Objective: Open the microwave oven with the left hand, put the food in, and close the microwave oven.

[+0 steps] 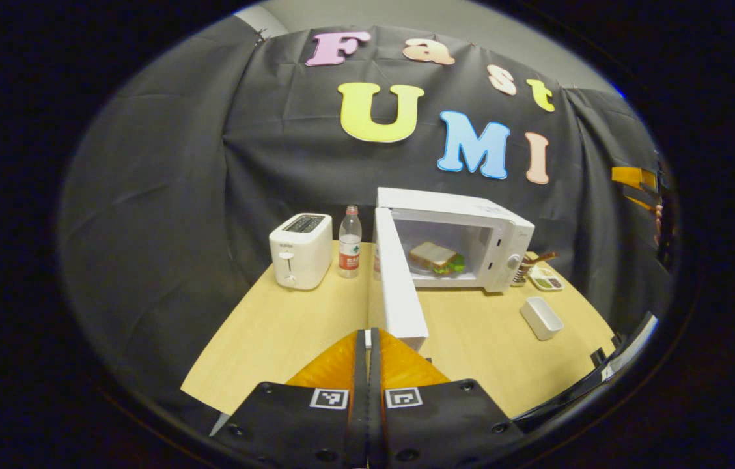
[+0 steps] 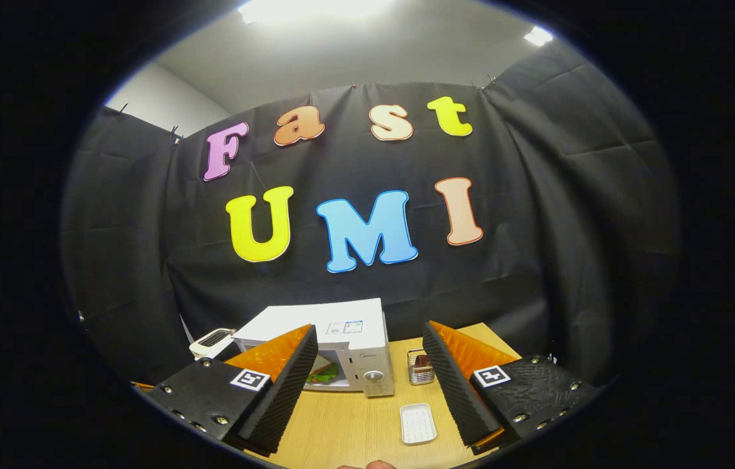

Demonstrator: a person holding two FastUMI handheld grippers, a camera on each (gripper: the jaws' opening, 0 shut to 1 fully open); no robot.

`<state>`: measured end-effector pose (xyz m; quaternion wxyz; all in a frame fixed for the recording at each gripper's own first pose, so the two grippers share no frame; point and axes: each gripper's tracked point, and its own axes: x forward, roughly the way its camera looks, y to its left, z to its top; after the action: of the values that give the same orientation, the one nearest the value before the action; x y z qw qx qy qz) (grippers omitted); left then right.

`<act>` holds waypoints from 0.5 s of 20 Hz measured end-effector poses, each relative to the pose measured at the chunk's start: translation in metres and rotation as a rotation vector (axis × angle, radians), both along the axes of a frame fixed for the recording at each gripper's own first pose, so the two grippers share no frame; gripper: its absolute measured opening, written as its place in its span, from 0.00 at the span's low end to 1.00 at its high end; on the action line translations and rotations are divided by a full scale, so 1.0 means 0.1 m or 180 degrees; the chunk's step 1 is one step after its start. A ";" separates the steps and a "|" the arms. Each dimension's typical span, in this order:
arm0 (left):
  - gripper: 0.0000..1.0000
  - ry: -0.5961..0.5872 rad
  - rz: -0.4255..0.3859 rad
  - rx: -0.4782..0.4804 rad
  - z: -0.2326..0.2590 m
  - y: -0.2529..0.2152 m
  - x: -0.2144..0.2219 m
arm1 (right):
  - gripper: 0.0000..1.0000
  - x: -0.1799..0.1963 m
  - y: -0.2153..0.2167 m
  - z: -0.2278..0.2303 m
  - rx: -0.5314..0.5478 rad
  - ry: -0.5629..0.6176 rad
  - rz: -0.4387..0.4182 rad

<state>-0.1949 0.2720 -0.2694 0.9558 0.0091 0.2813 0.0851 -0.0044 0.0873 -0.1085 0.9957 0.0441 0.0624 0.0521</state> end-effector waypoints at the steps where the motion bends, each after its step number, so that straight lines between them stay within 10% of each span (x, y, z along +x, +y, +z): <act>1: 0.07 -0.0005 -0.0077 -0.0045 -0.02 -0.10 0.02 | 0.98 0.01 -0.01 0.01 -0.0001 -0.0004 0.0003; 10: 0.07 0.0049 -0.0555 -0.0299 -0.18 -0.82 0.25 | 0.98 0.03 -0.16 0.04 -0.0026 0.0002 -0.0032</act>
<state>-0.1701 0.1902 -0.2873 0.9568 -0.0107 0.2904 -0.0119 -0.0010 0.0708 -0.1046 0.9961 0.0403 0.0627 0.0468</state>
